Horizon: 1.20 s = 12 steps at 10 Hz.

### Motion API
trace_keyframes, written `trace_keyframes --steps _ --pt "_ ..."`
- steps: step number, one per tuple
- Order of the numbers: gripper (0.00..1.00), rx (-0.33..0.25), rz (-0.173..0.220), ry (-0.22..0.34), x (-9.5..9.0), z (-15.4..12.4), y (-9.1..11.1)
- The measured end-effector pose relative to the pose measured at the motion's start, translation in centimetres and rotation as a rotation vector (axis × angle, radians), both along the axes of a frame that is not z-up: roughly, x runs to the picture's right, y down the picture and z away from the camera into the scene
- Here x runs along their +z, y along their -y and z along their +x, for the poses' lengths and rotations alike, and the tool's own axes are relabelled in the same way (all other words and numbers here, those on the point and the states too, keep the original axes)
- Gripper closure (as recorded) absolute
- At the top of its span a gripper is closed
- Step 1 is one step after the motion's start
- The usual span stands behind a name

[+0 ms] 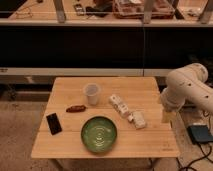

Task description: Push the ceramic bowl across the table

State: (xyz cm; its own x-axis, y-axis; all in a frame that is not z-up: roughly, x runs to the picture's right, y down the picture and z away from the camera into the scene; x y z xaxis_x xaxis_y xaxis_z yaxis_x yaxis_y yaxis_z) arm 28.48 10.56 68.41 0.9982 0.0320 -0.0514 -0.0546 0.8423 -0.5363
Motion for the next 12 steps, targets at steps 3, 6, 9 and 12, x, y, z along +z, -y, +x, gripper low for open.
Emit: trace_keyframes --steps 3,6,9,12 --pt "0.35 0.000 0.000 0.000 0.0 0.0 0.0" --pt "0.35 0.057 -0.063 0.077 0.7 -2.7 -2.9" --pt "0.35 0.190 -0.177 0.314 1.3 -9.7 -10.1" --pt "0.35 0.227 -0.199 0.415 1.2 -12.1 -12.4"
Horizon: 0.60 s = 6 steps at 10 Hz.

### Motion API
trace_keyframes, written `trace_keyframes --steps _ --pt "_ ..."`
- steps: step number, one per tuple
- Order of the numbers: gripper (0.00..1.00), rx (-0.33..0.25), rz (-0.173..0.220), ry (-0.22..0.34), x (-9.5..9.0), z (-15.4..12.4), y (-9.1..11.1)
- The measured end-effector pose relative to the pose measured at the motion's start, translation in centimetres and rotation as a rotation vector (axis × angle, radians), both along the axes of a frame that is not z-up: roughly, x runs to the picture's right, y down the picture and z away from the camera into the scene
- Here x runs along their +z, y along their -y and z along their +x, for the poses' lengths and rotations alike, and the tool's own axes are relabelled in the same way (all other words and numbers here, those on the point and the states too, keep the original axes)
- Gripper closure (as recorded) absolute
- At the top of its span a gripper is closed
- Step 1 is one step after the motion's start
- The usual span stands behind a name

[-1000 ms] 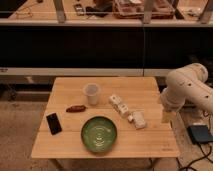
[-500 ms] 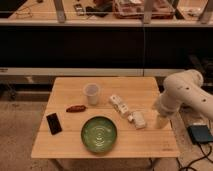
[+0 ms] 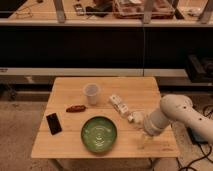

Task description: Push the ceramic bowl across the table

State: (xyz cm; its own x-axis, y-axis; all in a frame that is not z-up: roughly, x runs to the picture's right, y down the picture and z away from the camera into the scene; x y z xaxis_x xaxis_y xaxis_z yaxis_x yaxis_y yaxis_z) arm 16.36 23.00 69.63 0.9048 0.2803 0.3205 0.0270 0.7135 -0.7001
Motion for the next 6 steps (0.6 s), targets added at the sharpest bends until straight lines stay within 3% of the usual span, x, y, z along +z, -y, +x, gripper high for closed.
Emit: trace_keyframes --steps 4,6 --pt "0.35 -0.002 0.000 0.002 0.0 -0.1 0.0" --pt "0.35 0.025 0.008 0.001 0.8 -1.5 0.3"
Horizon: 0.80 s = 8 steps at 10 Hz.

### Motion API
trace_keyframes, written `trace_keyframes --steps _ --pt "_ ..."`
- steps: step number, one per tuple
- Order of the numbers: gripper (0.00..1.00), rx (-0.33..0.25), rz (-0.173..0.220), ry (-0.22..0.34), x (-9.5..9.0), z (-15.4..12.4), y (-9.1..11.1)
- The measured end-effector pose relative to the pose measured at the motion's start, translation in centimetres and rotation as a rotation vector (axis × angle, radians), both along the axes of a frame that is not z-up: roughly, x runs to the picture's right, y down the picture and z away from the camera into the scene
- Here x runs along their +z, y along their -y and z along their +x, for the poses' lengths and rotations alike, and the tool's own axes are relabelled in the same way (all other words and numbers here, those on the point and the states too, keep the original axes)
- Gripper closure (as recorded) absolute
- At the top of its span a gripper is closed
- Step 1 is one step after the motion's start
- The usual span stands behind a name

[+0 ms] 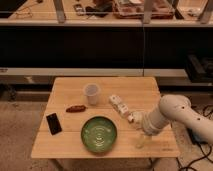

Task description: Push the ceramic bowl across the table

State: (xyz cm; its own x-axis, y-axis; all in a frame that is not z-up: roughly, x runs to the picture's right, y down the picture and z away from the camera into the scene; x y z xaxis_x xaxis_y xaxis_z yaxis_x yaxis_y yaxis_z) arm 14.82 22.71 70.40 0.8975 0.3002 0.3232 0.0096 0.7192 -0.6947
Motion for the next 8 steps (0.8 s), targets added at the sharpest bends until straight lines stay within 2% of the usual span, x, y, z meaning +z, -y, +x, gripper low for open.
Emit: trace_keyframes --steps 1,3,4,6,8 --pt "0.35 0.031 0.001 -0.006 1.4 -2.3 0.2" --pt "0.39 0.070 -0.006 -0.025 3.2 -4.3 0.3" --pt "0.49 0.085 -0.009 -0.044 4.3 -5.1 0.4" --pt "0.68 0.082 0.001 -0.069 5.7 -5.9 0.3" --pt "0.88 0.066 0.015 -0.063 6.6 -6.5 -0.2"
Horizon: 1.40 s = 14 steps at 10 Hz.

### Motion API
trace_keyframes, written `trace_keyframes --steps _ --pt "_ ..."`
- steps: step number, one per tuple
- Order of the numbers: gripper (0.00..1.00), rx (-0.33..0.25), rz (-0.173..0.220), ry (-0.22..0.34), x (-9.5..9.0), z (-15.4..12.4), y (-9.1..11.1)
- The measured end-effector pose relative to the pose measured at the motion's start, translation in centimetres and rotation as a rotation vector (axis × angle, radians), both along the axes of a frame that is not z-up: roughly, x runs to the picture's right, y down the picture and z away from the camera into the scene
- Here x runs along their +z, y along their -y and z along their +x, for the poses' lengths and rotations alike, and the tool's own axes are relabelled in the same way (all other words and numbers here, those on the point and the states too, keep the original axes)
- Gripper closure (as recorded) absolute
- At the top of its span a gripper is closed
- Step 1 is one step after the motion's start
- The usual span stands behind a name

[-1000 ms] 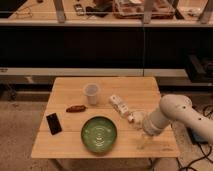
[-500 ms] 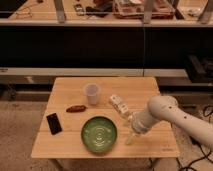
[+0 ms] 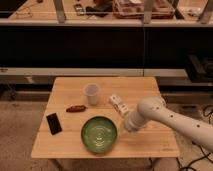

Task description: Push the ceramic bowl across the table

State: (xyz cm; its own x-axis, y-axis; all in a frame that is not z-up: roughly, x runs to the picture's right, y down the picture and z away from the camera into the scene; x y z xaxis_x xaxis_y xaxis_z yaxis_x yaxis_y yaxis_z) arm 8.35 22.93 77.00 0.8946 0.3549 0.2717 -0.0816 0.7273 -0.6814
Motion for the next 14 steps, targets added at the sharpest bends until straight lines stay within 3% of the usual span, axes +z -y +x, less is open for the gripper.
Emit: trace_keyframes --steps 1,3,7,11,14 --pt "0.95 -0.018 0.013 0.009 0.2 -0.1 -0.4" --pt "0.97 -0.058 0.034 0.011 0.6 0.1 -1.3" --pt "0.97 -0.045 0.072 -0.009 0.3 1.1 -0.7" --pt "0.97 -0.085 0.065 -0.071 0.7 1.4 -1.7" --pt "0.97 -0.136 0.060 -0.087 1.3 -1.1 -2.3"
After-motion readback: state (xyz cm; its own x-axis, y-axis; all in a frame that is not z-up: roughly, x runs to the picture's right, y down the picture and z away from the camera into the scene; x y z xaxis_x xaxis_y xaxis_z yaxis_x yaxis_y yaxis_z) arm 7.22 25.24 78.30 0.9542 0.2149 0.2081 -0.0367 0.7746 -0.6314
